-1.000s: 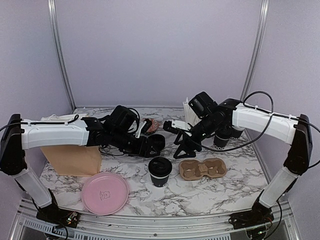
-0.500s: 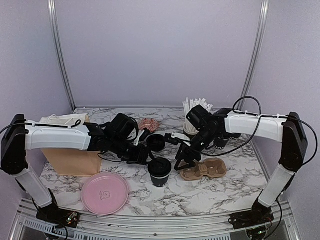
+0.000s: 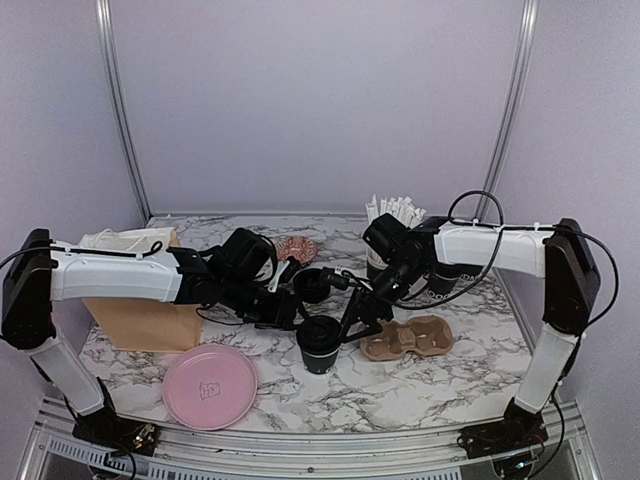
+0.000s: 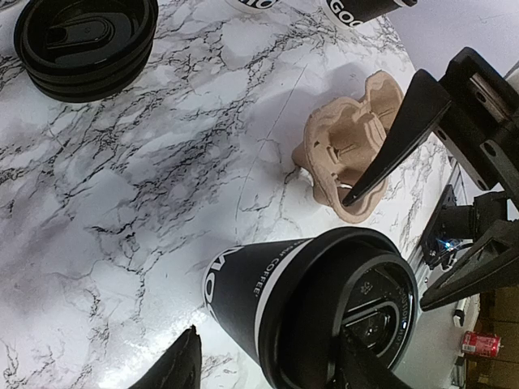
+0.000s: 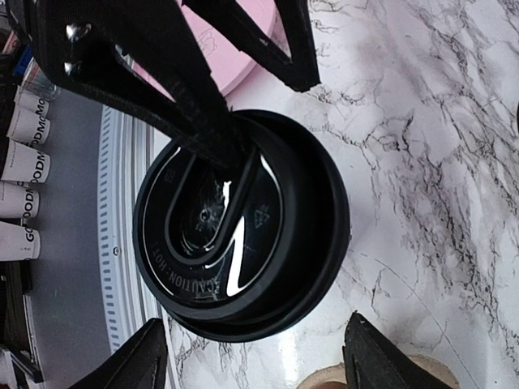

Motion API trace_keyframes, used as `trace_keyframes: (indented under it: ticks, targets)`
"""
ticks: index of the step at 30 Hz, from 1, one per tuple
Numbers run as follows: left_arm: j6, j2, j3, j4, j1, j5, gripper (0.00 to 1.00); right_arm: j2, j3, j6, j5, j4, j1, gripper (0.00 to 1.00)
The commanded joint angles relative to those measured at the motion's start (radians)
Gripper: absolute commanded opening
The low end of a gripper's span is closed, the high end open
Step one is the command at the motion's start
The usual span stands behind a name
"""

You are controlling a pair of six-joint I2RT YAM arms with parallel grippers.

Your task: Pack the takeout coffee

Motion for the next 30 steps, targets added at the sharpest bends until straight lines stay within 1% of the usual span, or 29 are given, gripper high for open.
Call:
trace_keyframes:
  ticks: [1,3,4,8,11,13,18,21,24,26,30]
  targets:
    - [0.006,0.024,-0.022,-0.026,0.001,-0.019,0.55,0.040,0.050,0.030,-0.050,-0.016,-0.013,0.71]
    - [0.006,0.027,-0.024,-0.027,0.001,-0.020,0.54,0.060,0.058,0.043,-0.042,-0.016,-0.015,0.69]
    - [0.006,0.028,-0.025,-0.027,0.001,-0.021,0.54,0.069,0.058,0.052,-0.029,-0.013,-0.014,0.66]
    - [0.006,0.036,-0.027,-0.029,0.002,-0.028,0.52,0.116,0.044,0.093,0.104,0.001,-0.017,0.53]
    - [0.006,0.052,-0.034,-0.030,0.001,-0.032,0.51,0.153,0.009,0.118,0.217,0.018,-0.015,0.47]
    - [0.006,0.066,-0.040,-0.034,0.001,-0.045,0.50,0.182,-0.007,0.123,0.242,0.015,-0.017,0.45]
    - [0.010,0.103,-0.042,-0.051,0.002,-0.068,0.48,0.199,0.006,0.116,0.244,0.015,-0.016,0.39]
    - [0.011,0.113,-0.035,-0.052,0.002,-0.062,0.47,0.175,0.026,0.080,0.165,-0.006,-0.018,0.40]
    - [0.011,0.131,-0.026,-0.051,0.002,-0.052,0.46,0.131,0.037,0.046,0.064,-0.027,-0.028,0.44]
    - [0.022,0.143,-0.023,-0.050,0.001,-0.044,0.46,0.095,0.042,0.038,0.063,-0.032,-0.035,0.46]
    - [0.044,0.156,-0.017,-0.051,0.001,-0.041,0.46,0.048,0.044,0.058,0.083,-0.034,-0.074,0.47]
